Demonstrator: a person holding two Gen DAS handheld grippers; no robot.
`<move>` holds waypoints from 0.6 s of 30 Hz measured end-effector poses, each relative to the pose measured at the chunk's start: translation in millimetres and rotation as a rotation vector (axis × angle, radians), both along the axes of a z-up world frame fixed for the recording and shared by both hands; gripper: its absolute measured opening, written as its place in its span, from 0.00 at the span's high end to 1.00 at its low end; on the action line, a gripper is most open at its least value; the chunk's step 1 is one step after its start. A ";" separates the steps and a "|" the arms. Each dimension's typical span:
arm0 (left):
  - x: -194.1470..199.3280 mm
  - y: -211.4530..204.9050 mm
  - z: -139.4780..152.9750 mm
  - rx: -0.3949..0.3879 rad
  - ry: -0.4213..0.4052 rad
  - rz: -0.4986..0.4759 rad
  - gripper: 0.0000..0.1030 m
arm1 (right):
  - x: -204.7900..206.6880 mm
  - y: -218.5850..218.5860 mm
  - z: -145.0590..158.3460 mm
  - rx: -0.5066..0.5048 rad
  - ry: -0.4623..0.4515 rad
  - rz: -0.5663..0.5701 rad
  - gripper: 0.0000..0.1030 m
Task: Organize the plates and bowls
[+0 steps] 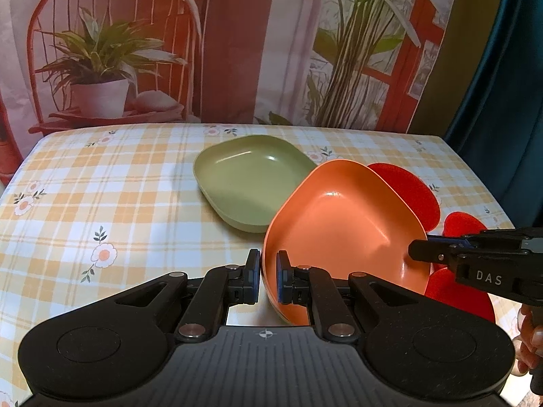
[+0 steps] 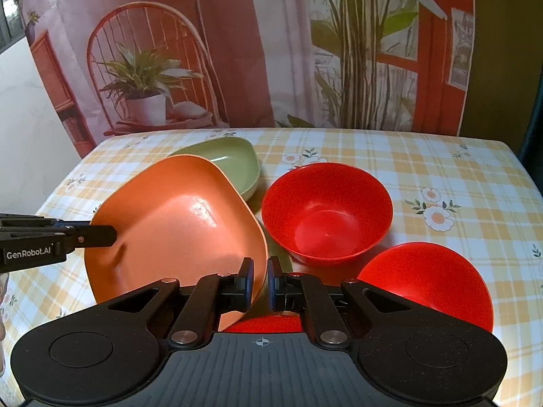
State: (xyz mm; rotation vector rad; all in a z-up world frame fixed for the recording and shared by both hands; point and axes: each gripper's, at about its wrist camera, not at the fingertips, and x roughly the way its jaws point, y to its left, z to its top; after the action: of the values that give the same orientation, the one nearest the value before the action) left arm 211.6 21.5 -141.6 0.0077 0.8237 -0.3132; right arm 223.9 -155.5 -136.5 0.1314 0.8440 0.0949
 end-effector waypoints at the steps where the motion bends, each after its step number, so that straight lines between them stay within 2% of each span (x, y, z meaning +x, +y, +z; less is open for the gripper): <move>1: 0.7 0.3 -0.1 -0.001 0.000 -0.001 0.90 | 0.8 0.2 -0.5 -0.001 0.004 0.001 0.92; 18: 7.4 -8.5 -17.3 0.049 0.025 -0.018 0.90 | 10.8 1.3 -16.5 -0.052 0.054 0.005 0.92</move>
State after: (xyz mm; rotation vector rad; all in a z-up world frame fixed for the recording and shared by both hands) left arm 219.0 13.1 -158.9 0.0571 0.8560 -0.3102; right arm 234.7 -154.1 -153.0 0.0833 0.8995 0.0744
